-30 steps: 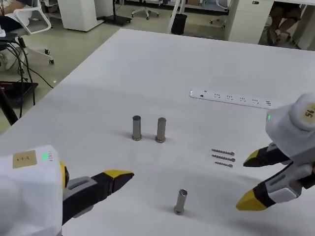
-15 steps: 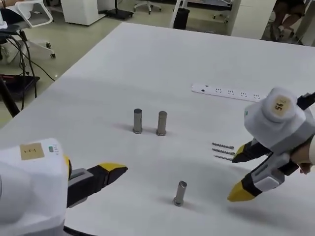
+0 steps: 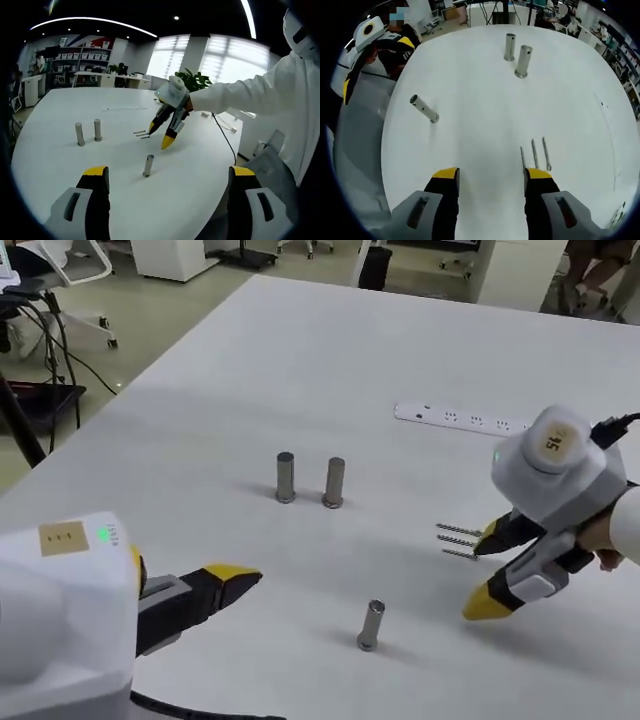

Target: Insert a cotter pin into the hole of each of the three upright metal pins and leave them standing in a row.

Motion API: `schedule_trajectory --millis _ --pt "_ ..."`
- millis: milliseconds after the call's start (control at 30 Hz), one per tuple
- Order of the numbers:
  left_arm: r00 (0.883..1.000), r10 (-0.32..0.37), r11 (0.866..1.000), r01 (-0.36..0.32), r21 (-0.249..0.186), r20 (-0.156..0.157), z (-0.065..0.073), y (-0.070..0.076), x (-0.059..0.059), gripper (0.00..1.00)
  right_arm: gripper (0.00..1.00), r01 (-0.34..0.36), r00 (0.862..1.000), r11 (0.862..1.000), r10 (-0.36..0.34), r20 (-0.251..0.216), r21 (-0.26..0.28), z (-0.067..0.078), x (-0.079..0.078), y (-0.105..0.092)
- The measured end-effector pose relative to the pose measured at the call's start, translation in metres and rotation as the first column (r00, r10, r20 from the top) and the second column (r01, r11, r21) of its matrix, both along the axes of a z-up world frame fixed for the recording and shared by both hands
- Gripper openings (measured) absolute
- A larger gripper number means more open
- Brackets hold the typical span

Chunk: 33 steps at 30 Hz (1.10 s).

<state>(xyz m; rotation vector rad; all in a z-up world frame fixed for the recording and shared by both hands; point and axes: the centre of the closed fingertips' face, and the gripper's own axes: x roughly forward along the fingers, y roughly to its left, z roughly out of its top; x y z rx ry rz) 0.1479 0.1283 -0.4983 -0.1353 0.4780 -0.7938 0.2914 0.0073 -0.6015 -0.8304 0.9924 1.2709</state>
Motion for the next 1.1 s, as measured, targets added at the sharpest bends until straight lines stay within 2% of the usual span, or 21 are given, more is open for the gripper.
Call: schedule_trajectory --millis 167,267,567,600,667,833,1100 --pt "1.000 0.001 1.000 -0.002 -0.009 -0.016 -0.002 0.000 -0.001 0.99 0.45 -0.002 1.000 1.000 0.002 0.023 -0.003 -0.001 0.010 0.003" --pt "1.000 0.002 1.000 -0.002 -0.009 -0.017 -0.002 0.000 -0.001 0.99 0.43 0.004 1.000 1.000 -0.004 0.004 -0.006 -0.006 0.011 0.005" --pt "0.999 0.027 0.999 -0.028 -0.032 -0.027 -0.003 0.003 -0.004 0.99 0.35 -0.025 0.999 0.998 0.027 0.030 -0.061 -0.015 0.022 0.003" --pt "0.999 0.031 0.999 -0.032 -0.033 -0.027 -0.003 0.003 -0.004 0.99 0.34 -0.042 0.998 0.998 0.044 0.036 -0.054 -0.013 0.023 0.005" --pt "0.999 0.037 0.999 -0.038 -0.037 -0.030 -0.003 0.003 -0.004 0.98 0.33 -0.010 0.999 0.999 0.012 0.035 -0.050 -0.012 0.025 0.005" --pt "0.999 0.033 0.999 -0.034 -0.032 -0.028 -0.004 0.002 -0.004 0.98 0.29 0.005 0.999 0.999 -0.003 0.038 -0.040 -0.013 0.028 0.007" --pt "0.999 0.039 0.999 -0.039 -0.027 -0.026 -0.002 0.004 -0.004 0.98 0.18 0.001 0.999 1.000 0.000 0.045 -0.030 -0.013 0.031 0.010"
